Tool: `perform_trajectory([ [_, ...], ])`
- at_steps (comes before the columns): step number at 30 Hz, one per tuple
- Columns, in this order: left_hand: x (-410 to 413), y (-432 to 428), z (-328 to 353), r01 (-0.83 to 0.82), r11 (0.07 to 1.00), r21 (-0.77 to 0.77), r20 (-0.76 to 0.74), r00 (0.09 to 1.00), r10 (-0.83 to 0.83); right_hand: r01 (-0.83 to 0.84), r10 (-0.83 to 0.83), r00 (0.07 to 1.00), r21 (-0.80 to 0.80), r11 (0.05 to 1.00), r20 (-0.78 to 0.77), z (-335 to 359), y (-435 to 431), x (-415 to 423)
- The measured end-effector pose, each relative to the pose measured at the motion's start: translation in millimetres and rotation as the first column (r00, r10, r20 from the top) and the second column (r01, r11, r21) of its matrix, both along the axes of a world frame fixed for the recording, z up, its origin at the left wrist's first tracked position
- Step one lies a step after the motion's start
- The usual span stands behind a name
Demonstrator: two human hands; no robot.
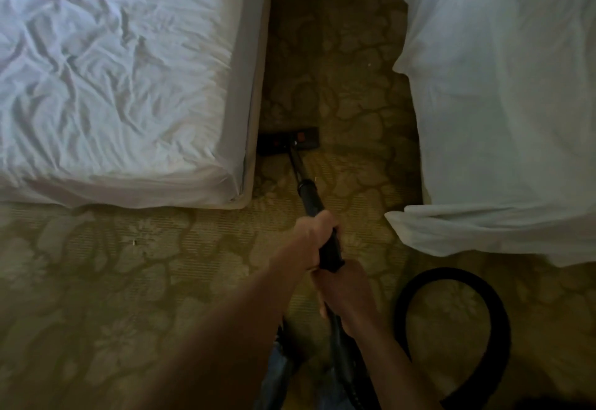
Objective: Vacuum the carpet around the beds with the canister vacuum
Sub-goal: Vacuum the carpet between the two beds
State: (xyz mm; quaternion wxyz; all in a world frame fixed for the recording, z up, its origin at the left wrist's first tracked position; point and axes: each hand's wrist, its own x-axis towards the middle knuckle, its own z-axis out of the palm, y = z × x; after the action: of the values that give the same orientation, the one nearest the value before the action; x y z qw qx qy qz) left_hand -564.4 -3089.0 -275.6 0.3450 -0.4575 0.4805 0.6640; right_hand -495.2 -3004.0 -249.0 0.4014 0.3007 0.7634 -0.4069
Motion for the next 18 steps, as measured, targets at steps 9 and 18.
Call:
perform_trajectory([
  [9, 94.1, 98.2, -11.3, -0.084, 0.996, 0.032, 0.007, 0.996, 0.084, -0.062, 0.062, 0.998, 0.013, 0.998, 0.001, -7.0, 103.7, 89.1],
  [18, 195.5, 214.8, -12.9, -0.197, 0.980, 0.026, 0.016, 0.980, 0.196, -0.205, 0.202, 0.978, 0.068, 0.976, 0.051, -0.3, 221.4, 170.7],
])
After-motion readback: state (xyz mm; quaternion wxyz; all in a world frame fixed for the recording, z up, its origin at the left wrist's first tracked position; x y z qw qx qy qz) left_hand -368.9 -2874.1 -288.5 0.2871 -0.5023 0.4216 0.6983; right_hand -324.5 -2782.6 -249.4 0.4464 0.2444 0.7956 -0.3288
